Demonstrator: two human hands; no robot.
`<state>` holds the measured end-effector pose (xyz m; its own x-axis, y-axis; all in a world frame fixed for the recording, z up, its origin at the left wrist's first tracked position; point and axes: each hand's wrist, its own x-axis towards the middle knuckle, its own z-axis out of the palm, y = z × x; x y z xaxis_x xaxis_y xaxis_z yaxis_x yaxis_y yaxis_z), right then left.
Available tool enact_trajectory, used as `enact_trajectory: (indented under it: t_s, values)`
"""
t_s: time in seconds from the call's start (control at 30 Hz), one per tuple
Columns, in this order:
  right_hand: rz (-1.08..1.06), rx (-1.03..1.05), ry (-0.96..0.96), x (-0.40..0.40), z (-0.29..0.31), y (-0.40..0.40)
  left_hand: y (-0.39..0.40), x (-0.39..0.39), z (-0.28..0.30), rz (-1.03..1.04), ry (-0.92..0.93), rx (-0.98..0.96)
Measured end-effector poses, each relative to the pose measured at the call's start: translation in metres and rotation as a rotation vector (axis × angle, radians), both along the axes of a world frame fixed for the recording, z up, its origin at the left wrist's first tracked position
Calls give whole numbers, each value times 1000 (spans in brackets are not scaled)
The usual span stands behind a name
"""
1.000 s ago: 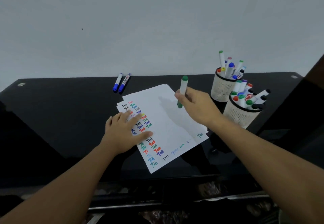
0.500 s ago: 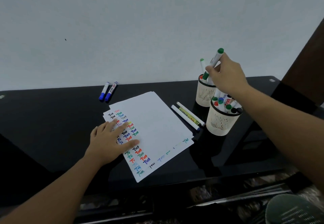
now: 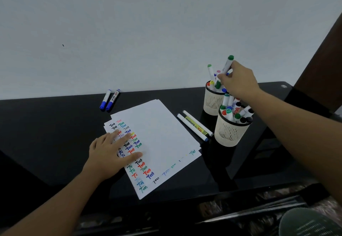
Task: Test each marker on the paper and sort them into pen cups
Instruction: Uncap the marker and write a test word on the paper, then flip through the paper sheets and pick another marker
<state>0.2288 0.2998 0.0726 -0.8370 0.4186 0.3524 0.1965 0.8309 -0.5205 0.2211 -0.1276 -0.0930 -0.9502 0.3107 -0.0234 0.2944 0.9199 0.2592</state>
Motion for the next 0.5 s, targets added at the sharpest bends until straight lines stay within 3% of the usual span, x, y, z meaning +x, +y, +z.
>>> enact_trajectory:
  t_s: [0.2, 0.37, 0.5]
  values:
    - [15, 7, -130, -1, -9, 4, 0, -1, 1, 1, 4, 2]
    - [28, -117, -44, 2, -8, 4, -1, -2, -1, -1, 8, -5]
    - [6, -88, -28, 0, -6, 3, -2, -3, -2, 3, 8, -16]
